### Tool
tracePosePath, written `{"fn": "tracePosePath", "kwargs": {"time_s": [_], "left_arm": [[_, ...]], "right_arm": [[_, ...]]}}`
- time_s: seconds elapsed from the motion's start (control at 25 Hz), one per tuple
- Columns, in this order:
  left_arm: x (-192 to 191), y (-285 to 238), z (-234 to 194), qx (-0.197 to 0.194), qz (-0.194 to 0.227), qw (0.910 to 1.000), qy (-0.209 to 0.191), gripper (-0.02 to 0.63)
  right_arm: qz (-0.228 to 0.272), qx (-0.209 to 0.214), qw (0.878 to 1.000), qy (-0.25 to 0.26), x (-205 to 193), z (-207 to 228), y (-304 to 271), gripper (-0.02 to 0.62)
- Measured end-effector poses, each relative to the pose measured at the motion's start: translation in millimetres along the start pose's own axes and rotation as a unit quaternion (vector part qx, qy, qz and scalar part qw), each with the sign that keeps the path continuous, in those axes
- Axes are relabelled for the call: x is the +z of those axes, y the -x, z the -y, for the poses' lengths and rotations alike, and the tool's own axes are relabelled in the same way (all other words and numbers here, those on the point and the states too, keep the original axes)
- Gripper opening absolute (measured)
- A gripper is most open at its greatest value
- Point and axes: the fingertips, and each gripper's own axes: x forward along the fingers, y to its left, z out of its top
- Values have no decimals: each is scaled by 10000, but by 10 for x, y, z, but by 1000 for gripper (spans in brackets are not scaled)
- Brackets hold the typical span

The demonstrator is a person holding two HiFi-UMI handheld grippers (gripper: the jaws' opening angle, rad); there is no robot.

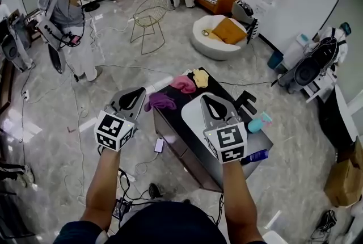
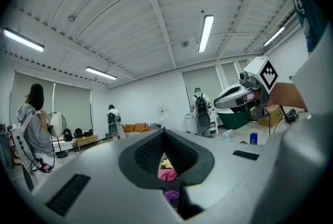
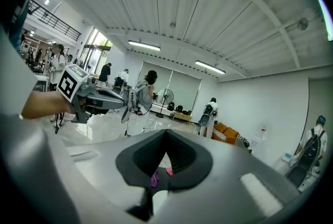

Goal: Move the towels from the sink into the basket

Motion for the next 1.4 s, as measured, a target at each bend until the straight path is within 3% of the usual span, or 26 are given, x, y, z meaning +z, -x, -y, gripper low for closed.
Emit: {"fn": "tracePosePath", "kwargs": {"time_s": [0.64, 1.04, 1.4], "left_arm": [[-500, -233, -832, -69, -200, 9995, 236, 6], [-771, -504, -1160, 209, -566, 9980, 182, 6], [-1378, -907, -1247, 228, -1016, 9934, 490, 6]], "right_arm": [[-275, 22, 9996, -115, -127, -186, -974, 9], [-293, 345, 9985, -307, -370, 80, -1568, 9], [-547, 690, 9950, -475, -803, 281, -2082, 11]]}}
